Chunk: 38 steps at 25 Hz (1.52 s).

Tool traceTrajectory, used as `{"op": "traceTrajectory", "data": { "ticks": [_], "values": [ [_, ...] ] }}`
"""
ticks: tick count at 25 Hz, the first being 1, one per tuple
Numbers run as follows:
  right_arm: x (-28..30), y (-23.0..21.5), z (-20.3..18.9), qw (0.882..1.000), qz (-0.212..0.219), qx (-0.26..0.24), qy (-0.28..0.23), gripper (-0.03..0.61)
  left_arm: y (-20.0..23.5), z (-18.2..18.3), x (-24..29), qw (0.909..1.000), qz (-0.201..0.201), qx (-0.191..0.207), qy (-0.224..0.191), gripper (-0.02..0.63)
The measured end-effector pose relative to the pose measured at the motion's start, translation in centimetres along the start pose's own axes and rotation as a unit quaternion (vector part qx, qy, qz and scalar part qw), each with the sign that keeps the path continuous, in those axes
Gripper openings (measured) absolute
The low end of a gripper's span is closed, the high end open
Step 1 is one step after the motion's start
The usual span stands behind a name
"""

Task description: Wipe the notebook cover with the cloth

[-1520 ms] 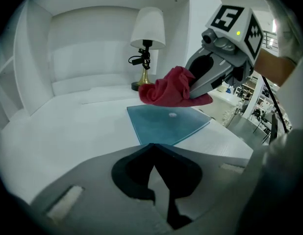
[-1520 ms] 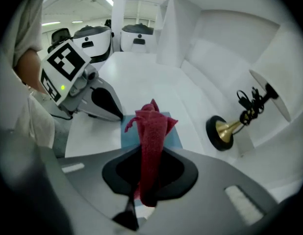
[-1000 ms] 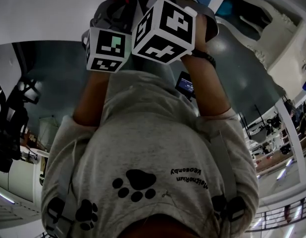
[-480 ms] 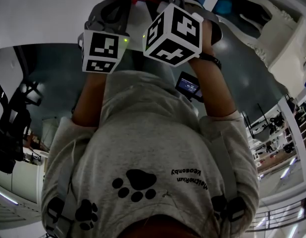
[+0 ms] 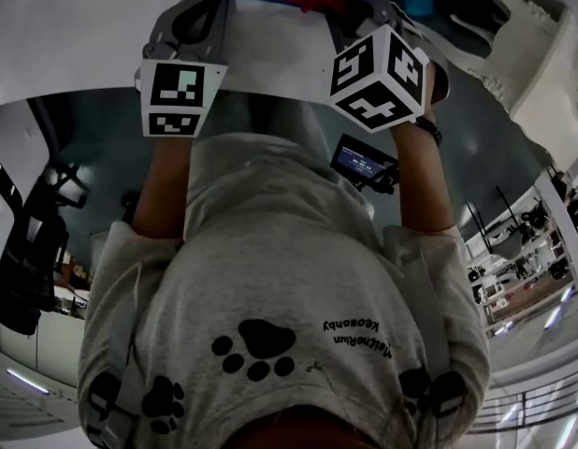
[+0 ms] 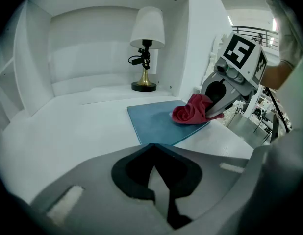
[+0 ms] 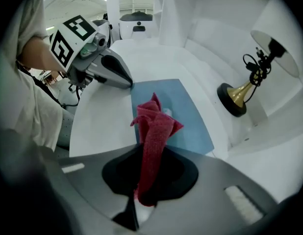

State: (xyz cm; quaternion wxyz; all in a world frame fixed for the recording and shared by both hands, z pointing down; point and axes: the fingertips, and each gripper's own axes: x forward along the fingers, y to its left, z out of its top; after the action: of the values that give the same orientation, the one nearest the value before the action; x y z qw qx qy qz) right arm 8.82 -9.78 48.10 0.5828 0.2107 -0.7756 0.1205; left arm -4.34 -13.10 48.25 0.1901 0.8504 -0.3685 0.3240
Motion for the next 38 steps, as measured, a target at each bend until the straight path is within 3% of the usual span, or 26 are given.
{"op": "traceTrajectory", "data": {
  "ticks": [10,13,16,21,28,31,38],
  "values": [
    [-1.1,-1.3,-4.4,0.998,-0.019,0.045,0.027,0.043,0.2,0.0,-0.1,1.0,-0.003,-0.004,0.002,0.0],
    [-1.2,-1.5,-4.1,0.997,-0.014,0.072,0.009,0.046,0.3,-0.1,0.1,1.0,-0.003,-0.004,0.003,-0.001],
    [-2.2,-2.0,-3.1,0.989,-0.015,0.14,-0.039,0.046,0.5,-0.2,0.1,0.9999,-0.004,-0.01,0.003,-0.001],
    [-4.7,-2.9,-2.1,0.958,-0.05,0.25,-0.13,0.048,0.5,-0.5,0.0,0.9988,-0.02,-0.042,0.014,0.0],
    [-10.1,-3.9,0.5,0.889,-0.107,0.36,-0.26,0.048,0.3,2.3,-1.6,0.9989,-0.018,-0.043,-0.006,0.0],
    [-12.7,-4.1,1.5,0.864,-0.136,0.377,-0.303,0.049,-0.4,5.3,-3.0,0.998,-0.021,-0.043,-0.041,-0.001],
    [-19.9,-4.7,3.8,0.827,-0.227,0.349,-0.378,0.049,-2.0,14.3,-8.4,0.9871,-0.011,-0.019,-0.158,-0.002]
  ]
}}
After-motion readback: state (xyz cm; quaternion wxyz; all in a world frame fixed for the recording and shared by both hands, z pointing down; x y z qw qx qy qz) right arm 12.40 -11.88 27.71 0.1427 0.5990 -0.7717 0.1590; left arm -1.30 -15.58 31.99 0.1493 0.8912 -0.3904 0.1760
